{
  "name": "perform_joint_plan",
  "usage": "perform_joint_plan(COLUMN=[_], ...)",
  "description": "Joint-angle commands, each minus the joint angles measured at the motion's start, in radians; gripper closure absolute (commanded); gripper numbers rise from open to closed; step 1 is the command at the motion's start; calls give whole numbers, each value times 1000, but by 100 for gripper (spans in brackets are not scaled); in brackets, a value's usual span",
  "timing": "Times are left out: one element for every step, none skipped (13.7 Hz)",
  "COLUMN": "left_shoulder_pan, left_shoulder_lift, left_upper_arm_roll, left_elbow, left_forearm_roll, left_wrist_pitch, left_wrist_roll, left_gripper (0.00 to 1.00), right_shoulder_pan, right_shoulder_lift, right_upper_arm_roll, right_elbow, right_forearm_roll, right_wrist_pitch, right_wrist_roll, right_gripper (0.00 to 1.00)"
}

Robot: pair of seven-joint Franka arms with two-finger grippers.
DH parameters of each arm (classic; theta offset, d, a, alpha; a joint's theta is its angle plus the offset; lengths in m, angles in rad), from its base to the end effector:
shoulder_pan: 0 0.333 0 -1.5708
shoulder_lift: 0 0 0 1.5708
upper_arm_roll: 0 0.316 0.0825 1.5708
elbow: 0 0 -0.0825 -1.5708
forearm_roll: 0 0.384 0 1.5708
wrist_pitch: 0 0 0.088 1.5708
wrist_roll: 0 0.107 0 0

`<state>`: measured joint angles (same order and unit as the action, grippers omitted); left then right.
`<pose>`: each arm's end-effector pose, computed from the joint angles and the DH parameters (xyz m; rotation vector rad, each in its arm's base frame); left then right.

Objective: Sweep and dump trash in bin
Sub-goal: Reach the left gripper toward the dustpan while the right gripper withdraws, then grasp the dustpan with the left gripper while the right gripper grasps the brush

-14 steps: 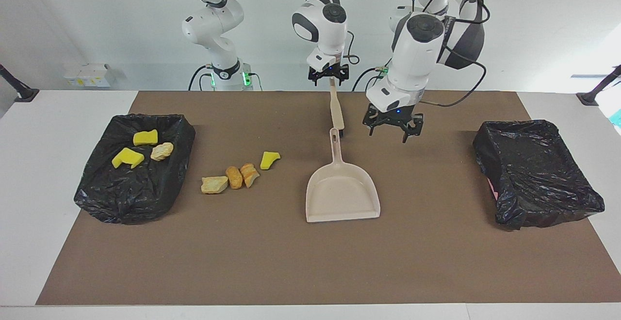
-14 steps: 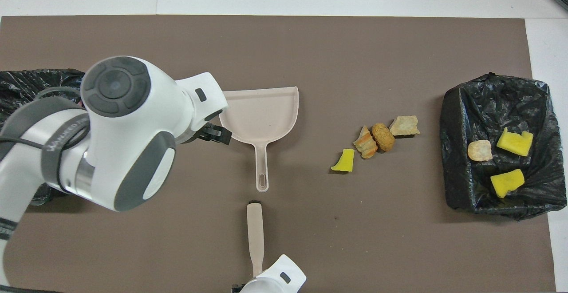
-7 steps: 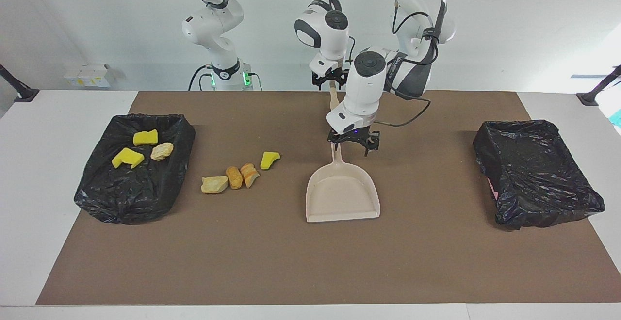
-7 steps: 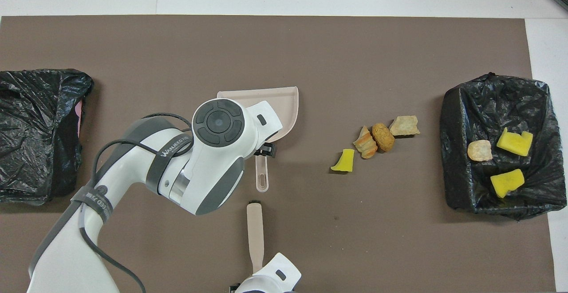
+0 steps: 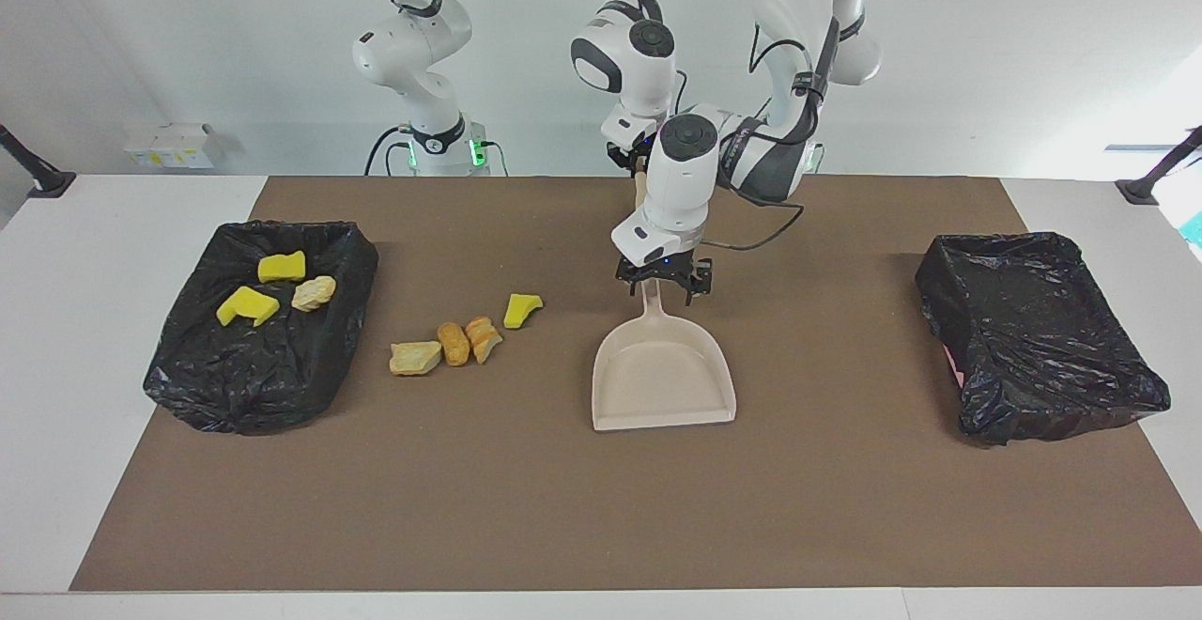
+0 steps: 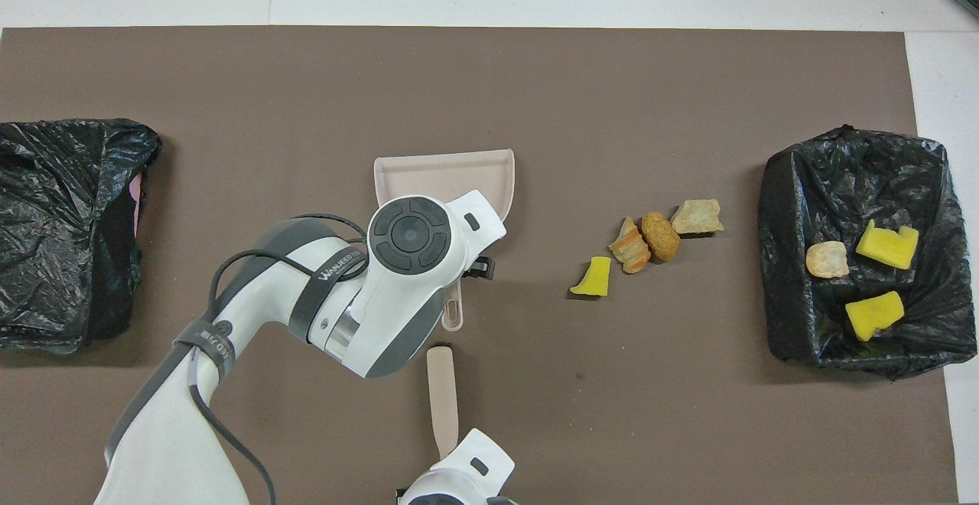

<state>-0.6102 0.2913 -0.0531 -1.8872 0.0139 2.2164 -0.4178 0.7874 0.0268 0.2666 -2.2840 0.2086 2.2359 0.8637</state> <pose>0.4931 -0.3825 0.3571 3.0936 -0.3905 0.0481 0.2468 0.4467 0.3364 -3.0932 -0.0856 0.2772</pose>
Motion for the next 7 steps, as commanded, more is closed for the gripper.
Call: perform_joint_plan(left_shoulder_pan=[-19,-17,-13,-10,-5,-5,-5], left_shoulder_lift=[11,11,12,17,17,16,17], left_upper_arm_roll=[22,22,22,22,22,22,22], left_elbow=[-4,-4,-1,5,7,10,10], left_forearm_roll=[20,20,20,20,20,20,21], left_wrist_pitch=[32,32,29,28,26,26,25], left_wrist_roll=[-61,-73,-75,-75,-75,-73,-73], left_gripper=[6,16,29,49,60,66,79], right_shoulder_pan=[-23,-25,-39,-51,-53,-65,-97], right_shoulder_lift=[33,28,21,10,-7,-28,-57], right_upper_arm_roll=[-1,-4,-4,-3,-6,-7,-7], right_elbow=[57,58,57,57,57,57,57], right_forearm_roll=[14,15,14,15,15,15,15], right_wrist_pitch=[-33,-41,-62,-87,-111,-139,-174], right_wrist_roll=[-35,-34,-32,-26,-17,-17,-23], right_gripper=[100,100,100,100,100,100,100])
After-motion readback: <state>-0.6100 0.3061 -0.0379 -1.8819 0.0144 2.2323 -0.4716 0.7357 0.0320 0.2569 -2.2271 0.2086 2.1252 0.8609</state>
